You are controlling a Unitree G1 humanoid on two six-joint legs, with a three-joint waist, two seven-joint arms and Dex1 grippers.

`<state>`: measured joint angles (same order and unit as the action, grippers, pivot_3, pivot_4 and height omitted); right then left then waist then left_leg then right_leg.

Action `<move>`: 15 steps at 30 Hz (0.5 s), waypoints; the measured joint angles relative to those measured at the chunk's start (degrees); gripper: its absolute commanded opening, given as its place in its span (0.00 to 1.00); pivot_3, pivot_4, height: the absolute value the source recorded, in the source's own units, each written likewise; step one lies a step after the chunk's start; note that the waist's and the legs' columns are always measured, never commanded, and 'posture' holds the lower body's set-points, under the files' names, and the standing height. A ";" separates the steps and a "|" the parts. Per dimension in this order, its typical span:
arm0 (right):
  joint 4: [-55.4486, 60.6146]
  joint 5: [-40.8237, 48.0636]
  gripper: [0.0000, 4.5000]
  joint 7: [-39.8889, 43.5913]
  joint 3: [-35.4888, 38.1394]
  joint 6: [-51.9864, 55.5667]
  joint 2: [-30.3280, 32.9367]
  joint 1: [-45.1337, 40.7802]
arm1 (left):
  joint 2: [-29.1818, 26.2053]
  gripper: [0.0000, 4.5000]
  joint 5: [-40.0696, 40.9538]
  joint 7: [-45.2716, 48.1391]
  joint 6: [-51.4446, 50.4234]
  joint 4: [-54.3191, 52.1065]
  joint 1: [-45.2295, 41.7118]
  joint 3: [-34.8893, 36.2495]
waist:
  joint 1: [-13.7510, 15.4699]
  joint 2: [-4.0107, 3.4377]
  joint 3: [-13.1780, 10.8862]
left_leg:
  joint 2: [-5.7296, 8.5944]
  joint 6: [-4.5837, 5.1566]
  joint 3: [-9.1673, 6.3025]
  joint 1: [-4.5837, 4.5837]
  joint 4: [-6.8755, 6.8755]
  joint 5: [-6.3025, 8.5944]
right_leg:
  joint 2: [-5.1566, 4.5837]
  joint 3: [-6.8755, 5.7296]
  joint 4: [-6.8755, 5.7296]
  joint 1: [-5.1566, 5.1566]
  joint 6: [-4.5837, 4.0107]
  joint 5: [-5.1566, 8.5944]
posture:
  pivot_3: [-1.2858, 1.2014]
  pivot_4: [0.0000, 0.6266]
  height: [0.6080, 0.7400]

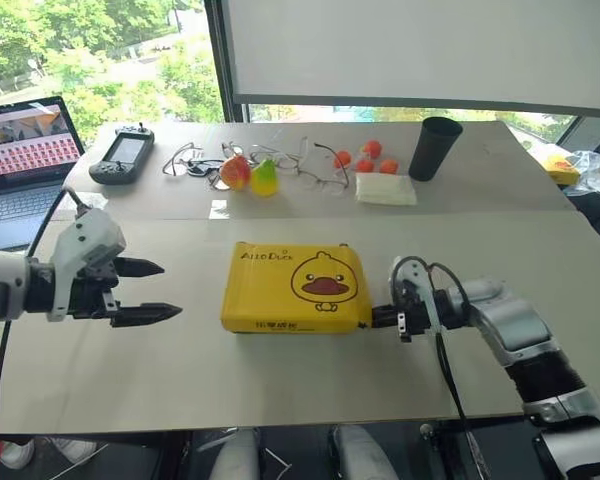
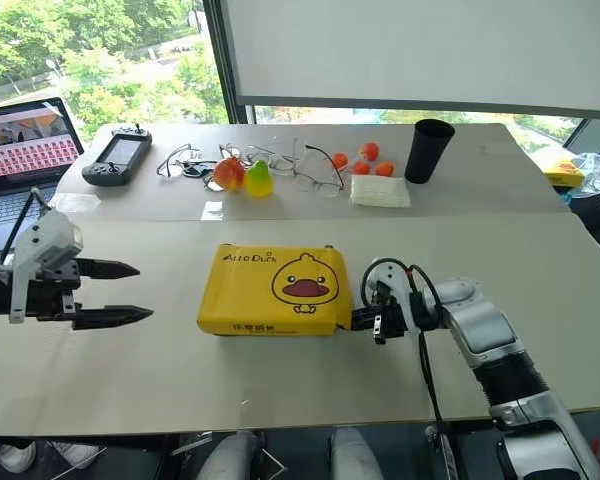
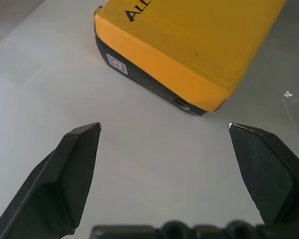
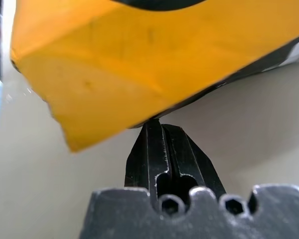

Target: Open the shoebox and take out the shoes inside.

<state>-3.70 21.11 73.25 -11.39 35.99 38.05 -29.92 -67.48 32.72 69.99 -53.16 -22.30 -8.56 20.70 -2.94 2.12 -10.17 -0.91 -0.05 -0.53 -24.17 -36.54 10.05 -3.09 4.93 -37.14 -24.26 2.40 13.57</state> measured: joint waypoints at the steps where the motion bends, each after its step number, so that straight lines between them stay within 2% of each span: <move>1: 0.36 0.87 0.00 0.33 0.55 0.84 -0.04 -0.40 | 0.00 0.99 0.63 0.00 -0.75 -0.51 0.81 0.53 | -0.02 0.00 0.00 | 0.00 0.00 0.00 -0.01 0.00 0.00 | 0.00 0.00 0.00 0.00 -0.01 0.00 | 0.52 0.24 0.87; 7: 3.34 7.44 0.00 2.48 2.18 7.74 0.61 -2.78 | -0.46 0.99 5.95 0.82 -5.90 -8.26 9.41 4.96 | -0.04 0.00 -0.01 | -0.01 -0.03 -0.01 -0.03 0.00 0.03 | -0.03 -0.03 0.00 -0.02 -0.05 0.02 | 0.52 0.24 0.87; 15: 3.82 15.31 0.00 -1.10 7.31 13.90 -4.45 -9.76 | 0.56 0.99 11.42 -2.32 -9.63 -12.73 11.63 9.66 | 0.18 0.01 -0.01 | -0.07 -0.03 -0.01 0.04 0.00 0.03 | 0.02 -0.08 0.00 0.01 -0.15 0.01 | 0.52 0.24 0.87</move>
<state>0.12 36.42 72.15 -4.08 49.89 33.60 -39.68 -66.92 44.14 67.67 -62.78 -35.03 3.07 30.36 -2.76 2.12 -10.18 -0.98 -0.09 -0.55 -24.13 -36.54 10.08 -3.07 4.85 -37.15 -24.25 2.26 13.58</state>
